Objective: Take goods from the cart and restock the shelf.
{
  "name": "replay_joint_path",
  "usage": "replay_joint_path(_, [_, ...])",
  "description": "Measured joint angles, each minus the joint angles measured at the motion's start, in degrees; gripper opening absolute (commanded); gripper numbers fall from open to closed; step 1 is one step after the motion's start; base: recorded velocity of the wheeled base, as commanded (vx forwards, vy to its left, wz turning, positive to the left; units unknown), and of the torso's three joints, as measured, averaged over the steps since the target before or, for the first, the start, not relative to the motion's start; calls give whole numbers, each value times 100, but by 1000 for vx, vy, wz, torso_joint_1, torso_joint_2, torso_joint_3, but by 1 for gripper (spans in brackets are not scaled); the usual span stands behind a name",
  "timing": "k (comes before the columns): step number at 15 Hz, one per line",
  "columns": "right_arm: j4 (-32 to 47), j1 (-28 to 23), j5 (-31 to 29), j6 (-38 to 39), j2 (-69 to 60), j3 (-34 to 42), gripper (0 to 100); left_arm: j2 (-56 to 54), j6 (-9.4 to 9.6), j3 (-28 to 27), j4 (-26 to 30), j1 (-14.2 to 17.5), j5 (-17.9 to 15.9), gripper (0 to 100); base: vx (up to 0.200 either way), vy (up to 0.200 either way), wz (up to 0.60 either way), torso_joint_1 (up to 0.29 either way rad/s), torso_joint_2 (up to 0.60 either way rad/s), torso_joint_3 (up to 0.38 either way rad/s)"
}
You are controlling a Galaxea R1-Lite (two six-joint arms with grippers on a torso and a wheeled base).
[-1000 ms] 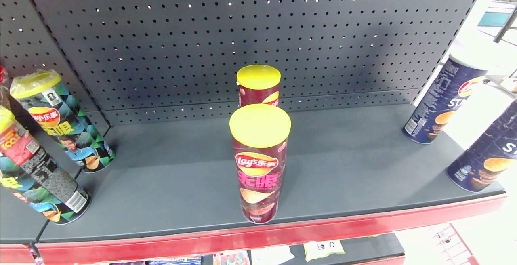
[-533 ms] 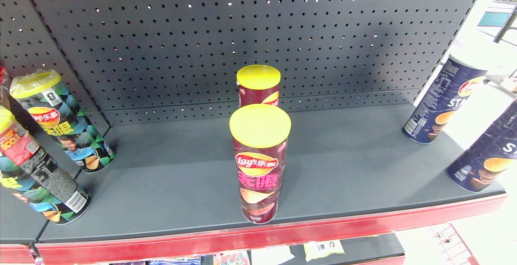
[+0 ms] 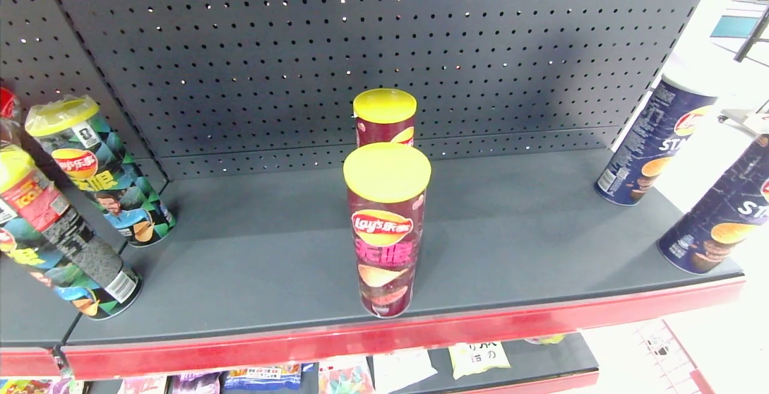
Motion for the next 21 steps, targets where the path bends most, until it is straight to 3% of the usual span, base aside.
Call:
replay_joint_path(3, [2, 0, 0, 0, 0, 0, 100, -2, 2, 0, 0, 0, 0, 100, 0, 0, 0, 0, 0, 0])
replay_joint_path(6, [4, 2, 0, 0, 0, 0, 100, -2, 0, -5, 0, 0, 0, 100, 0, 0, 600, 6, 1, 1])
replay_joint_path(16, [0, 7, 2, -2, 0, 0, 100, -2, 0, 0, 0, 0, 0, 100, 0, 0, 0, 0, 0, 0])
replay_joint_path(21, [-7, -2, 11, -2, 0, 0, 100, -5, 2, -5, 0, -5, -6, 100, 0, -200, 0, 1, 3, 2])
